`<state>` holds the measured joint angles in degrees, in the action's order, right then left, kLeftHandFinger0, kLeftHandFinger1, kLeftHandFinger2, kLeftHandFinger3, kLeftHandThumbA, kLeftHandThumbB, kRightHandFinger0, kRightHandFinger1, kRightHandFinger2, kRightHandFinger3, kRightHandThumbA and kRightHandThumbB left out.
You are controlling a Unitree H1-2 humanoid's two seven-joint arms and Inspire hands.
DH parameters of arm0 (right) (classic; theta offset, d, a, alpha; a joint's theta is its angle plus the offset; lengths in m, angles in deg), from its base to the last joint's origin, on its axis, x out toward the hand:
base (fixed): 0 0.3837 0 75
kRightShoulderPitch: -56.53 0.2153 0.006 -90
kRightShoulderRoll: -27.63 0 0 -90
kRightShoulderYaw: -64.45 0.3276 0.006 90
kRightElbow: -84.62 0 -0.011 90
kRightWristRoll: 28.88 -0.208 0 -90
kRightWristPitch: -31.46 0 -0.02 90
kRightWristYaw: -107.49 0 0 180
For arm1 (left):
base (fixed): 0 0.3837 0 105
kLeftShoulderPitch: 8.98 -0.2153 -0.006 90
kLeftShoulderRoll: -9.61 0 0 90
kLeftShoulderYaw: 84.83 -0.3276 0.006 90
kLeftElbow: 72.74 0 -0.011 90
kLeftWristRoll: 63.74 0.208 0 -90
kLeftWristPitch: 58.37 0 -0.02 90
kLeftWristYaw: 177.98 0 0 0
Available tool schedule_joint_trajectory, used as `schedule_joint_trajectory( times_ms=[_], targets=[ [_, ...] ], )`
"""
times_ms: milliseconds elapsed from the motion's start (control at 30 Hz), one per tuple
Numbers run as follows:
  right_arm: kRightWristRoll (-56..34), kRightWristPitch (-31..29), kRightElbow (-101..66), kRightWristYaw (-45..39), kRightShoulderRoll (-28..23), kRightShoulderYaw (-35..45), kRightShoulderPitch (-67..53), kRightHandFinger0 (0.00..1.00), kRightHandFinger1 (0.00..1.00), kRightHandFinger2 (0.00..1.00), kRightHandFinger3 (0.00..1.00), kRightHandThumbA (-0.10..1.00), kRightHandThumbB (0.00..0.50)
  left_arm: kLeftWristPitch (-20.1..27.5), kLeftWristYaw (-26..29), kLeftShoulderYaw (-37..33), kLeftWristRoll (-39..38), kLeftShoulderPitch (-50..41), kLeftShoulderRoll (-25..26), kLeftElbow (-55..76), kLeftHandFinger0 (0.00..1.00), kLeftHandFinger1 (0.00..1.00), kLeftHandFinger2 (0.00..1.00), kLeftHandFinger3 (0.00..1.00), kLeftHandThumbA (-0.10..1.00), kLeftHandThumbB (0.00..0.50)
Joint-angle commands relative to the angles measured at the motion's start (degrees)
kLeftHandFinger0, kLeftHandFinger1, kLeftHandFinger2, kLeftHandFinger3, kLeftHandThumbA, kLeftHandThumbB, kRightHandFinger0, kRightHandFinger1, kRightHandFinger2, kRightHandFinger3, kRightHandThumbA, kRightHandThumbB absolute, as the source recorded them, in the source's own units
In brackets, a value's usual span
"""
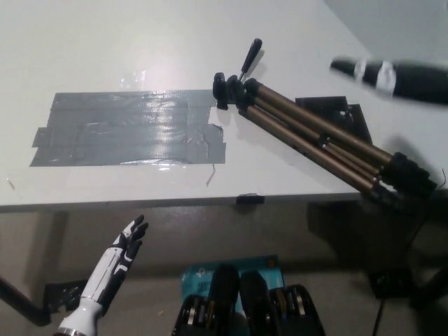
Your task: A person hands a tripod to the robot which it grabs with its right hand and places in the middle of the table in front of it
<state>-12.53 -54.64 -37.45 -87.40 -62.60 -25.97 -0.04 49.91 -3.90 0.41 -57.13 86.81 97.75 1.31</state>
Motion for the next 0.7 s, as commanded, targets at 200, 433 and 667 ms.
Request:
schedule_joint_trajectory(
  times_ms=[200, 433, 667],
  targets=[
    [-3.65, -9.51, 2.70, 7.10, 11.01, -3.13, -30.54, 1.00, 1.00, 1.00, 1.00, 1.00, 0.350, 3.64, -0.44, -0.08, -0.61, -3.59, 0.36, 0.90, 1.00, 1.00, 1.00, 1.00, 1.00, 0.323],
    [-4.14, -15.75, 19.44, 9.15, 13.57, -3.07, -35.73, 1.00, 1.00, 1.00, 1.00, 1.00, 0.337, 4.03, -0.74, -0.29, -1.45, -6.34, -0.35, 0.71, 1.00, 1.00, 1.00, 1.00, 1.00, 0.317],
    [-2.67, -19.87, 34.33, 9.22, 13.10, -5.08, -35.65, 1.00, 1.00, 1.00, 1.00, 0.99, 0.319, 4.25, -0.24, -0.41, -0.38, -7.75, -0.13, 0.94, 1.00, 1.00, 1.00, 1.00, 1.00, 0.329]
  ],
)
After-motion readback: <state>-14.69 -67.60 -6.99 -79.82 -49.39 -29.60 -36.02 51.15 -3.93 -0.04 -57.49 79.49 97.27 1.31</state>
